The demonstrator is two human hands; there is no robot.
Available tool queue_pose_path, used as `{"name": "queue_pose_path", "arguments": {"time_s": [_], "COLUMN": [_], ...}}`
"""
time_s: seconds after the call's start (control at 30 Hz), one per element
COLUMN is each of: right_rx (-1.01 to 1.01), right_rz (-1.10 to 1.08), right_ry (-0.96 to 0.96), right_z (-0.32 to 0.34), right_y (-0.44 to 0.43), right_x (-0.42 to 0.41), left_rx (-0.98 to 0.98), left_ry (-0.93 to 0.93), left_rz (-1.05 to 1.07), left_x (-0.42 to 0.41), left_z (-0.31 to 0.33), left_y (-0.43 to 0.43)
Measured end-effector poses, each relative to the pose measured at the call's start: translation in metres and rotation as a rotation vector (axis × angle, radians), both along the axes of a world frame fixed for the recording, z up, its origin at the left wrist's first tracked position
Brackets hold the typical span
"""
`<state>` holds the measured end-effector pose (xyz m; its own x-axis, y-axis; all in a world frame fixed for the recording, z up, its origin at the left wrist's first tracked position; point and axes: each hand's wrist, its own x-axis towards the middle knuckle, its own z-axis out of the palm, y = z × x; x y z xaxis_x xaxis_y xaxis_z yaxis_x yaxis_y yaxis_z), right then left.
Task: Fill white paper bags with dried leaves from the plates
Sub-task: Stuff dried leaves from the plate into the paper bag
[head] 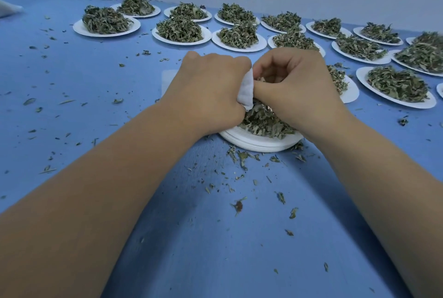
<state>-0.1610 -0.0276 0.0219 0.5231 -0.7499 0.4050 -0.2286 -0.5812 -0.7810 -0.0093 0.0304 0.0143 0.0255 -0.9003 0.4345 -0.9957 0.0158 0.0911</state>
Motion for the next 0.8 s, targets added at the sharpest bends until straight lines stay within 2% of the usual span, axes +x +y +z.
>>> {"name": "queue_pose_path", "arguments": {"time_s": [0.1,0.27,0.37,0.5,0.67,0.8], "right_rx": [0.059,0.236,0.141,-0.054,-0.039,-0.014], "right_rz": [0.026,0.181,0.301,0.209,0.196,0.177], "right_ry": [-0.058,-0.081,0.029,0.091,0.162,0.091], "right_z": [0.001,0.002,0.0,-0.001,0.002,0.001], "right_y": [-0.001,-0.009,-0.002,-0.001,-0.009,-0.008], "right_x": [-0.005,-0.014,-0.013,-0.012,-0.02,-0.018], "left_rx": [-0.029,-0.055,-0.024,-0.018,0.006,0.015], "left_ry": [-0.017,0.196,0.257,0.232,0.167,0.169], "left_rz": [0.02,0.106,0.119,0.094,0.066,0.008], "left_x": [0.005,0.012,0.009,0.007,0.011,0.009], "left_z": [0.002,0.003,0.004,0.001,-0.003,-0.002], "left_y": [0.001,0.009,0.009,0.004,0.001,0.006]}}
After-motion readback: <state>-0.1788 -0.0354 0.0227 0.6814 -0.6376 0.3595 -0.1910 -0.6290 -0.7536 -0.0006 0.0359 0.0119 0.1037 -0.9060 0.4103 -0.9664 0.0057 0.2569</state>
